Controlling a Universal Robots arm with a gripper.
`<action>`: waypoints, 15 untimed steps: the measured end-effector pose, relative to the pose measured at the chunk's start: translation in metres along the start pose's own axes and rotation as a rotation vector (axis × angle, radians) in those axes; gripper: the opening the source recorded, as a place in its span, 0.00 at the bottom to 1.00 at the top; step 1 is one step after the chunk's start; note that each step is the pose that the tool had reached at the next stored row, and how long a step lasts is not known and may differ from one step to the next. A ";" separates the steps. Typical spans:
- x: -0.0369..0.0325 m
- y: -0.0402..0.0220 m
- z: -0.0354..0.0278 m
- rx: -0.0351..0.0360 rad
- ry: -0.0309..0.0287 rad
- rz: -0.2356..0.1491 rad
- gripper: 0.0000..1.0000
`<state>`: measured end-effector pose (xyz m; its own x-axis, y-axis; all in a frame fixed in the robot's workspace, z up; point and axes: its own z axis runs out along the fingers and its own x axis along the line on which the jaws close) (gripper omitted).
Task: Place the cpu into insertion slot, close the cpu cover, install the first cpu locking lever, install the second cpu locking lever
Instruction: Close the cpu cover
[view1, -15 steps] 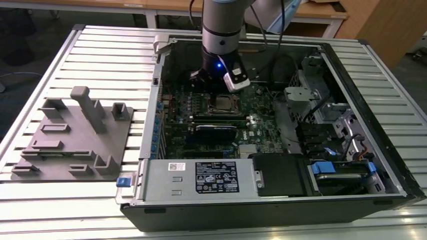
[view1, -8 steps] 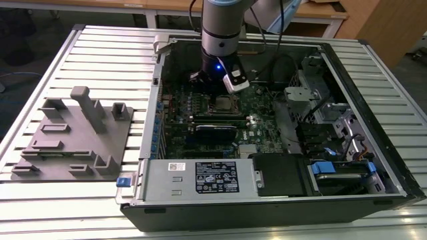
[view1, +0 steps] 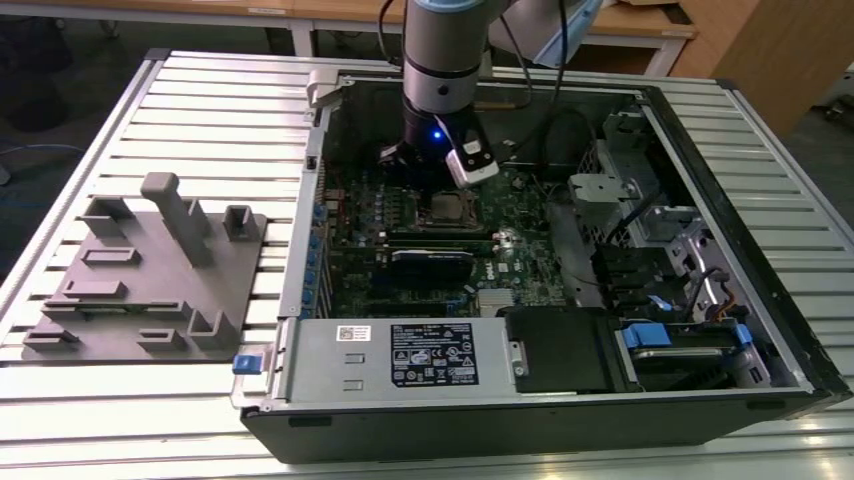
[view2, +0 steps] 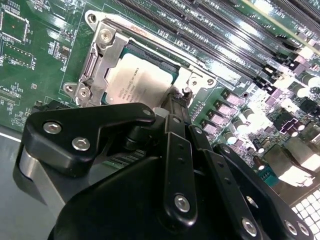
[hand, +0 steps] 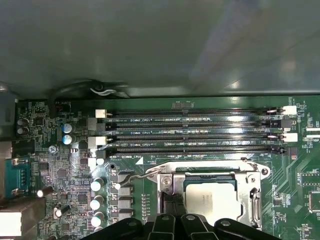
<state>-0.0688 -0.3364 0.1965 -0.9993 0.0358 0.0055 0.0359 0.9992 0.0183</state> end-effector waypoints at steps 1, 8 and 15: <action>0.0000 0.0000 -0.0001 -0.0002 -0.0001 0.000 0.10; 0.0000 0.0002 -0.0089 -0.0005 -0.0003 0.000 0.10; 0.0000 0.0004 -0.0192 -0.0006 -0.0003 0.000 0.10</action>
<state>-0.0686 -0.3363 0.2157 -0.9994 0.0356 0.0053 0.0357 0.9992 0.0188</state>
